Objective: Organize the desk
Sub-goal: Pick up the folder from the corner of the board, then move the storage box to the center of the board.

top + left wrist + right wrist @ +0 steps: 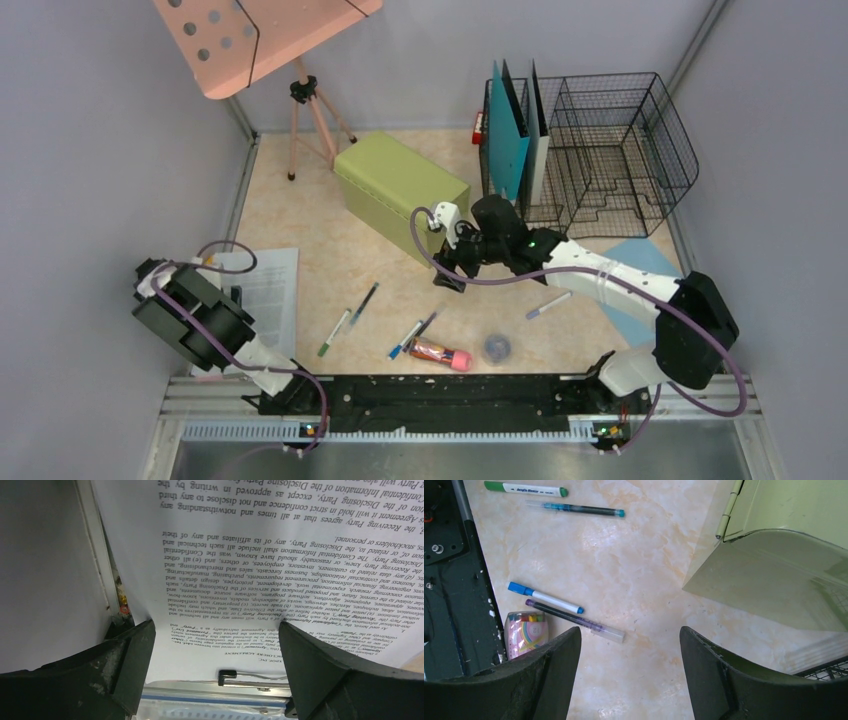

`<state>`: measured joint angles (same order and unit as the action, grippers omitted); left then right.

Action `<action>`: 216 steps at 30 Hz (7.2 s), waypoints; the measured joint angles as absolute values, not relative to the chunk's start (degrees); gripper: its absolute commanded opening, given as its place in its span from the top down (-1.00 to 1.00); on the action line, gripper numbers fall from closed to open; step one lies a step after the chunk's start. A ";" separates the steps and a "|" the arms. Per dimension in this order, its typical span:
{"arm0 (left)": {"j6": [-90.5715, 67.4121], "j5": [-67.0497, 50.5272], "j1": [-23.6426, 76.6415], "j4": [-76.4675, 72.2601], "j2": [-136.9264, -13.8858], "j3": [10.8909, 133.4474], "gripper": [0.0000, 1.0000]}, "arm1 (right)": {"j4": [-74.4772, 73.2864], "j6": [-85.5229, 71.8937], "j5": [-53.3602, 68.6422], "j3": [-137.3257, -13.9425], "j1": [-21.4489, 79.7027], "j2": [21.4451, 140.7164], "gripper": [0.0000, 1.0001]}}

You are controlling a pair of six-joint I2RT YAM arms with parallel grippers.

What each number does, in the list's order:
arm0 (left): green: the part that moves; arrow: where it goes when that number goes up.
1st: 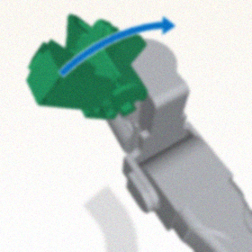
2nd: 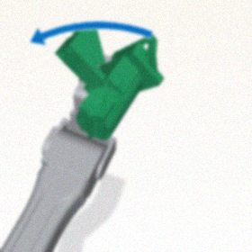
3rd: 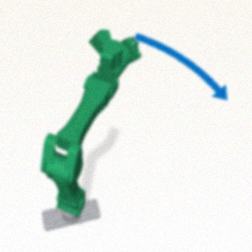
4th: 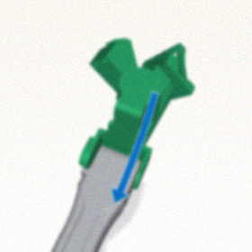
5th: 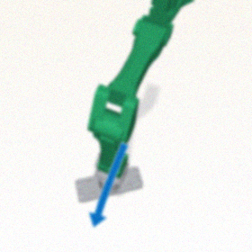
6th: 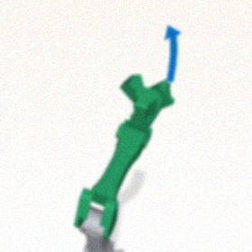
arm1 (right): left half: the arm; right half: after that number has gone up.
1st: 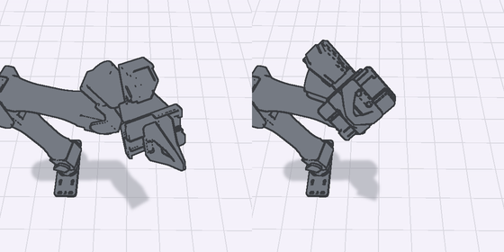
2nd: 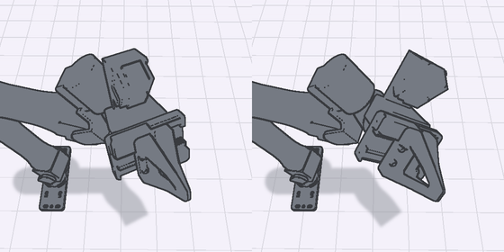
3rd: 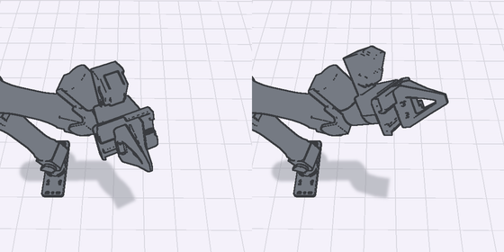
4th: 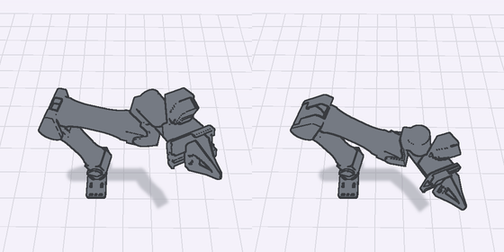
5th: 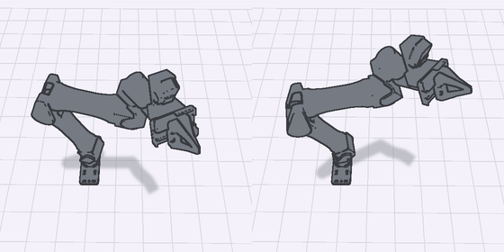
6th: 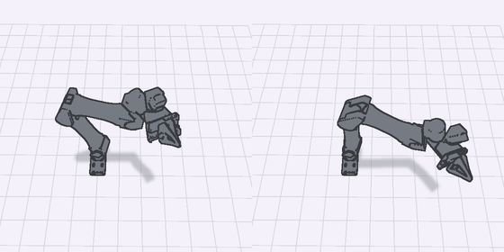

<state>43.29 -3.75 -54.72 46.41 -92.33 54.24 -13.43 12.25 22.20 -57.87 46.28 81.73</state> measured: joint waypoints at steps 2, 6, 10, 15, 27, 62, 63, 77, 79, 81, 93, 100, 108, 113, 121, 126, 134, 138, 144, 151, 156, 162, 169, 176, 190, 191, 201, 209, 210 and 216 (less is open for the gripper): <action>44.12 -4.38 -54.72 45.65 -92.49 53.52 -0.96 | -13.58 12.40 22.20 -57.71 46.28 81.52 -0.43; 45.50 -5.23 -54.76 44.18 -91.07 51.79 -0.95 | -13.58 12.43 22.13 -57.71 46.28 81.49 -0.43; 47.18 -6.42 -54.63 42.35 -88.29 48.84 -0.88 | -13.67 12.47 21.98 -57.71 46.28 81.49 -0.43; 48.64 -5.50 -52.12 40.56 -84.99 45.78 -0.85 | -14.48 13.04 21.50 -57.71 46.28 81.49 -0.43; 45.87 4.03 -38.83 41.60 -85.38 45.32 -0.83 | -16.03 15.16 21.87 -57.84 46.54 81.49 -0.43; 31.07 -5.19 -19.44 43.77 -79.11 58.19 -0.94 | -42.04 29.63 14.66 -53.10 18.81 55.99 -0.57; 30.68 -5.63 -19.31 43.81 -77.49 58.65 -0.94 | -43.94 31.05 14.63 -52.45 15.62 55.16 -0.57; 28.36 -15.46 -12.05 52.90 -60.25 59.90 -0.96 | -51.70 48.45 18.02 -48.47 -28.67 66.61 -0.69; 27.88 -15.73 -9.52 53.60 -58.96 60.29 -0.96 | -51.77 49.87 17.41 -49.19 -31.40 69.12 -0.77; 27.18 -15.84 -7.35 54.30 -58.46 60.34 -0.96 | -51.75 51.55 16.53 -50.96 -33.26 72.23 -0.87; 23.86 -15.59 -2.72 54.96 -58.54 60.36 -0.96 | -53.25 63.51 15.59 -63.88 -46.37 87.29 -0.97; 22.31 -15.55 -1.26 54.92 -60.18 61.12 -0.96 | -58.04 71.53 14.17 -70.32 -47.51 95.98 -0.96; 20.43 -14.44 0.12 54.92 -61.39 62.39 -0.95 | -60.25 76.73 11.88 -75.83 -47.48 103.35 -0.96; 18.98 -13.82 2.44 54.89 -62.94 63.13 -0.94 | -60.82 79.29 10.48 -75.77 -47.48 105.58 -0.95; 16.69 -11.99 5.39 54.76 -64.88 64.88 -0.94 | -61.39 81.67 9.08 -75.77 -47.48 110.17 -0.93; 15.84 -10.39 7.51 54.61 -66.00 65.67 -0.93 | -61.63 82.46 8.56 -75.75 -47.33 112.51 -0.88; 15.03 -7.94 9.61 54.48 -67.02 66.02 -0.93 | -62.65 83.26 7.84 -75.42 -47.03 112.66 -0.44; 15.03 -7.20 9.82 54.50 -67.02 66.02 -0.93 | -63.42 83.33 7.57 -75.44 -46.94 112.66 -0.14; 15.14 -6.11 9.93 54.48 -67.02 66.02 -0.93 | -64.25 83.20 6.74 -76.88 -46.94 112.71 0.35; 15.51 -5.48 9.93 54.28 -67.02 66.02 -0.93 | -67.94 82.91 7.16 -80.34 -46.76 112.77 1.00; 15.99 -5.28 9.93 53.95 -67.02 66.02 -0.93 | -68.75 83.15 7.46 -80.75 -46.61 112.46 1.00; 16.47 -5.26 10.09 53.49 -67.05 66.02 -0.93 | -70.46 83.40 7.79 -81.82 -46.35 111.94 1.00; 16.88 -5.28 10.20 52.58 -68.12 66.04 -0.93 | -78.26 83.55 9.32 -86.87 -46.15 110.59 1.00; 17.52 -5.32 10.39 52.36 -69.78 68.25 -0.93 | -84.01 85.38 10.44 -90.11 -46.44 102.98 1.00; 18.00 -6.20 12.23 51.44 -72.64 72.64 -0.93 | -86.59 88.03 10.50 -91.31 -44.34 88.40 1.00; 18.04 -6.17 12.27 51.44 -72.64 72.64 -0.93 | -86.56 88.01 10.52 -91.29 -43.81 87.50 1.00; 18.22 -6.15 12.49 51.42 -72.64 72.64 -0.93 | -85.76 88.09 11.68 -86.78 -39.29 74.91 1.00; 18.20 -6.13 12.64 51.40 -72.64 72.64 -0.93 | -86.17 87.81 12.05 -83.55 -39.11 74.02 1.00; 18.20 -6.15 12.69 51.40 -72.64 72.64 -0.93 | -86.17 87.79 12.10 -83.55 -39.11 74.02 1.00; 18.20 -6.13 12.86 51.40 -72.64 72.64 -0.93 | -84.79 87.90 12.10 -82.91 -39.11 73.84 1.00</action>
